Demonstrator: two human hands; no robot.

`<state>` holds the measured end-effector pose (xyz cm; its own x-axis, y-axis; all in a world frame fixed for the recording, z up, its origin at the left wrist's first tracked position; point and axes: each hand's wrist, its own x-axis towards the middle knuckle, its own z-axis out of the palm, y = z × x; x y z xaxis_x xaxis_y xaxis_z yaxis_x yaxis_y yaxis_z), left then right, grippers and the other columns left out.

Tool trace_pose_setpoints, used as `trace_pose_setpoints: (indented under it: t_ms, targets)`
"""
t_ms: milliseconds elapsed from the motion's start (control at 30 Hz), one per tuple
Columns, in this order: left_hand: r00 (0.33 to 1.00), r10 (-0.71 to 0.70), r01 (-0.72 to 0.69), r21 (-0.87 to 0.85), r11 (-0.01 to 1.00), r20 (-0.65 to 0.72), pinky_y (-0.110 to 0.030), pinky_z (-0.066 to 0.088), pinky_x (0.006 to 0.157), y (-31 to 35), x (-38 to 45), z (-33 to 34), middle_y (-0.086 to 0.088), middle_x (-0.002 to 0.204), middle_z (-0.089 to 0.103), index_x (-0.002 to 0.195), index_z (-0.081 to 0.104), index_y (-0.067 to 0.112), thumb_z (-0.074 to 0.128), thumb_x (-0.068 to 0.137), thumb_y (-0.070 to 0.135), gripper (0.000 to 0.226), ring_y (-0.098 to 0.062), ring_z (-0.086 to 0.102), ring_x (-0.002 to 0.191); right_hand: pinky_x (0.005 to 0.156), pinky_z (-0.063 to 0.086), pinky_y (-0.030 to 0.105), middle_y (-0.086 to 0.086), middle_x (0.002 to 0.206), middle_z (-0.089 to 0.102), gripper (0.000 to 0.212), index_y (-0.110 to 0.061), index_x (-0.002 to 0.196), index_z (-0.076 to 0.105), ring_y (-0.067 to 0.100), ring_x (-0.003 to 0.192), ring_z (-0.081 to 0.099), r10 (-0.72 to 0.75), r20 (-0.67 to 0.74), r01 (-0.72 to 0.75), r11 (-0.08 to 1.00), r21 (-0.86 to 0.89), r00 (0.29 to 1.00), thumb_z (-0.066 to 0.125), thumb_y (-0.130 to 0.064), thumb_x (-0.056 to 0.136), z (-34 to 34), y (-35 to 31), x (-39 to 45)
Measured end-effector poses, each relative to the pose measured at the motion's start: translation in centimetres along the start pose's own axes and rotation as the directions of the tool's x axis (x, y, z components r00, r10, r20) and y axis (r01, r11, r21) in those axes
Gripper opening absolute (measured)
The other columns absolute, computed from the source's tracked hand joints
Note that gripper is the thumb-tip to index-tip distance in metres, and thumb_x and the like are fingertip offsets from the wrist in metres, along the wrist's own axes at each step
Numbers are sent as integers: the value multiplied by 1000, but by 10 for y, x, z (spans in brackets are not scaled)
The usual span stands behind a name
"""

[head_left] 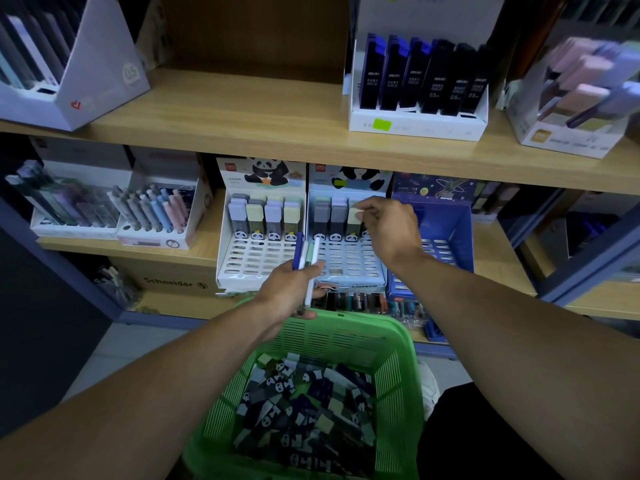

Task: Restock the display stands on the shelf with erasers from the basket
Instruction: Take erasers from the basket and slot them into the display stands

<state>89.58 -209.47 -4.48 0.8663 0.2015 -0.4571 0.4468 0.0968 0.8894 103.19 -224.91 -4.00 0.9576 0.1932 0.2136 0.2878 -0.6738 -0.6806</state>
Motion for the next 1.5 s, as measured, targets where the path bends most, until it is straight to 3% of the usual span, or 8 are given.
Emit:
trace_pose_setpoints:
  t_ms: [133,267,533,733,967,1067,1200,1500]
  targets:
    - [1000,-2,2,-3,1000,-15,-27,55,52,1,1,1,10,104,59,107,56,30,58,100,33,8,-14,69,102,90,54,25,5,116,73,32,-13,126,69,13,104,67,3,-4,-3,1000,-28,1000,49,-5,102,0,-1,1]
    - [1000,3,-2,21,1000,-22,-26,54,51,3,0,1,4,117,58,109,56,28,57,101,33,9,-15,68,103,71,50,17,3,113,74,29,-13,122,72,8,82,62,8,-34,-9,1000,-27,999,53,-6,101,2,-3,3]
    - [999,9,-6,54,999,-49,-26,58,54,4,0,-2,-1,141,54,115,54,26,57,101,33,15,-11,68,99,91,54,24,3,108,74,21,-12,115,74,11,91,66,-19,-60,19,1000,4,998,65,-13,96,-7,-5,2]
    - [998,-1,3,36,999,-64,-24,54,49,4,3,-1,-2,139,57,127,57,22,56,102,31,27,-12,68,101,74,59,31,-5,79,72,10,-20,93,75,10,74,68,39,-150,-34,999,36,988,65,-21,96,-31,5,1]
    - [996,5,0,54,999,-84,-26,54,50,3,4,3,1,132,58,116,53,25,56,102,32,16,-11,67,101,77,61,43,14,78,73,36,-7,95,72,27,69,71,282,222,-262,958,-114,933,65,-42,95,-44,25,-18]
    - [995,5,2,73,997,-96,-28,56,53,2,6,5,2,127,58,117,51,26,55,102,34,18,-16,65,108,72,62,44,14,82,72,24,-7,101,65,28,69,72,330,343,-324,943,-77,880,65,-31,97,-36,28,-24]
    - [995,13,-6,66,998,-96,-28,56,54,0,7,7,3,125,55,118,50,26,56,101,35,20,-17,65,108,77,60,53,15,95,70,17,-10,108,62,36,89,69,289,327,-243,954,-177,900,69,-16,94,-28,34,-19]
    - [994,19,-14,52,999,-104,-30,58,57,0,5,7,4,121,57,117,51,24,57,101,35,20,-16,67,104,74,61,50,20,85,71,27,-5,104,62,31,66,73,376,298,-406,913,43,877,65,-31,96,-28,30,-23]
